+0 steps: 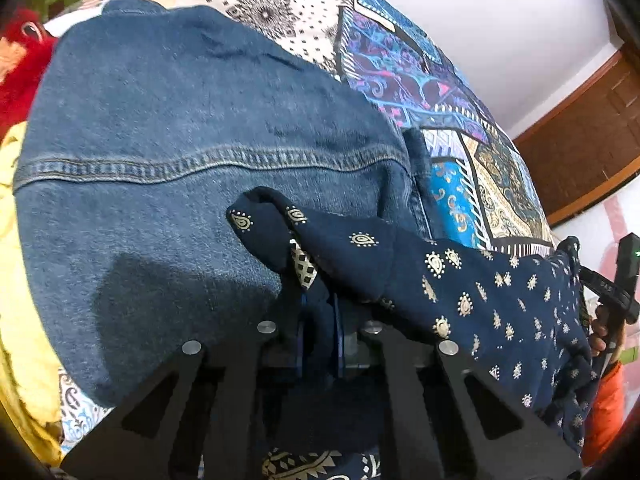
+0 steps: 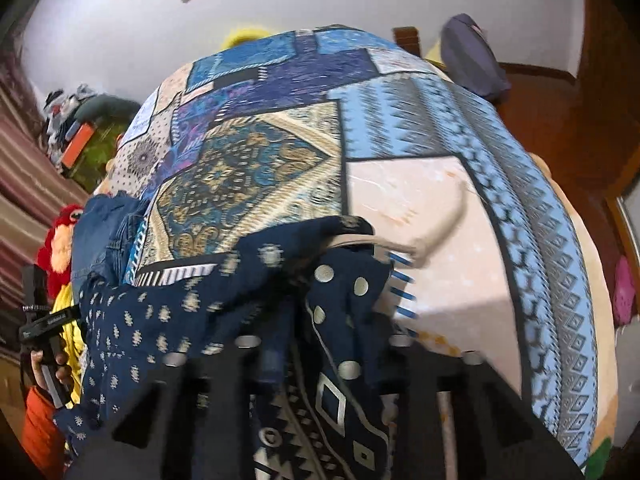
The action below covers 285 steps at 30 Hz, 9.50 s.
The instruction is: Fold large clothes
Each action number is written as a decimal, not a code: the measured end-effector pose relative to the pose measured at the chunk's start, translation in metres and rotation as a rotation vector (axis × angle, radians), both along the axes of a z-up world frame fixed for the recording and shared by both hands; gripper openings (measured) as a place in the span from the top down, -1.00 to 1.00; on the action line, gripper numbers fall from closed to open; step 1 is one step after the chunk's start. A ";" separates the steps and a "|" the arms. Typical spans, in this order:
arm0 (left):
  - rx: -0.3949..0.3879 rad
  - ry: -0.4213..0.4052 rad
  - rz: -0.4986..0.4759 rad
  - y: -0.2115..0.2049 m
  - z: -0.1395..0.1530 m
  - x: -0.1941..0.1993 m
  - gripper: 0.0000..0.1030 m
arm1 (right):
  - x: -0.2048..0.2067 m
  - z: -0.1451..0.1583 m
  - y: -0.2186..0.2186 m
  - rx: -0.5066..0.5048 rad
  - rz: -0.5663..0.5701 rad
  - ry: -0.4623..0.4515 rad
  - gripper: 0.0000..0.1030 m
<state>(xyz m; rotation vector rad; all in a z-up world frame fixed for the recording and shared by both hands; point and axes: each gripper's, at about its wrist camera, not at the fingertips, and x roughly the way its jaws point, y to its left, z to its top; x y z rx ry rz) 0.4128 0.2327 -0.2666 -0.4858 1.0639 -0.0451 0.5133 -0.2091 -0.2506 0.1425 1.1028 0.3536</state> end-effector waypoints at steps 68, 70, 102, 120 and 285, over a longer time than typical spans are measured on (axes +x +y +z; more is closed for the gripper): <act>0.373 -0.179 -0.070 -0.045 0.150 -0.148 -0.40 | -0.172 0.141 0.063 -0.230 0.193 -0.352 -0.61; 0.354 -0.151 -0.062 -0.041 0.138 -0.163 -0.40 | -0.189 0.134 0.057 -0.221 0.191 -0.331 -0.61; 0.087 -0.068 -0.126 -0.060 0.074 -0.204 0.77 | -0.236 0.072 0.028 0.013 0.240 -0.108 0.83; 0.156 -0.310 0.100 0.015 0.161 -0.036 0.78 | -0.040 0.130 0.065 0.037 0.084 -0.264 0.86; -0.025 -0.186 0.349 -0.006 0.016 0.006 0.31 | -0.046 0.049 0.085 -0.077 0.161 -0.195 -0.79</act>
